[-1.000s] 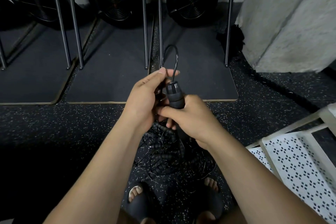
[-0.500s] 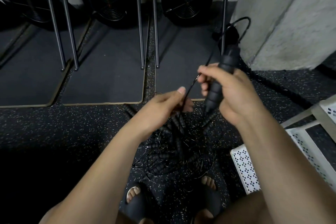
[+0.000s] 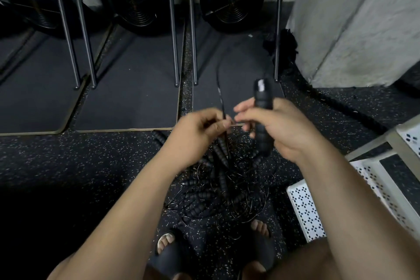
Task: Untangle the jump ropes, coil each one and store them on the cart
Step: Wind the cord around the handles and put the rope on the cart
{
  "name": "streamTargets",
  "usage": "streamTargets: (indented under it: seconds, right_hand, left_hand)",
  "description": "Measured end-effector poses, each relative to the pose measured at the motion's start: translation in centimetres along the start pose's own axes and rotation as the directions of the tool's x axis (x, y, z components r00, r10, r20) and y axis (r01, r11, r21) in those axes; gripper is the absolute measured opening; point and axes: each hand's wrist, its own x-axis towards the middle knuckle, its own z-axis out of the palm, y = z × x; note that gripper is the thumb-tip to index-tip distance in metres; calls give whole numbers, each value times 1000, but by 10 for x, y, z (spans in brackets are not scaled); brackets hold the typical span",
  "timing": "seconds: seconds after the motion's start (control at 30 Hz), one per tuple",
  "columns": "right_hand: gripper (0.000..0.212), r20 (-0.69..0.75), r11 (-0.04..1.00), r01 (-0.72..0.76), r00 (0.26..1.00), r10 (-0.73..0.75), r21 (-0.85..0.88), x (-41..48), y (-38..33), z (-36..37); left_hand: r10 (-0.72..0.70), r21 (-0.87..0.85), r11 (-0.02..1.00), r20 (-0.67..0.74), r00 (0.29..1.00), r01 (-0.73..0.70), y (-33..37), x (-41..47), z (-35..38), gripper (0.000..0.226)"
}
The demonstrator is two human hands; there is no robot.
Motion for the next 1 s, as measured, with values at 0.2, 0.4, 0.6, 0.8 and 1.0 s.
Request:
streamTargets:
  seconds: [0.2, 0.4, 0.6, 0.8, 1.0]
  right_hand:
    - [22, 129, 984, -44, 989, 67, -170, 0, 17, 25]
    - [7, 93, 933, 10, 995, 25, -360, 1, 25, 33]
    - [11, 102, 965, 38, 995, -11, -260, -4, 16, 33]
    - [4, 23, 983, 113, 993, -117, 146, -11, -10, 22]
    - [10, -78, 875, 150, 989, -129, 461, -16, -28, 11]
  left_hand:
    - [-72, -359, 933, -243, 967, -21, 6, 3, -18, 12]
    - [-165, -550, 835, -284, 944, -20, 2, 5, -32, 14]
    - [-309, -518, 851, -357, 881, 89, -3, 5, -34, 32]
    - [-348, -362, 875, -9, 937, 322, -1, 3, -12, 33]
    - [-174, -178, 961, 194, 965, 209, -5, -5, 18, 16]
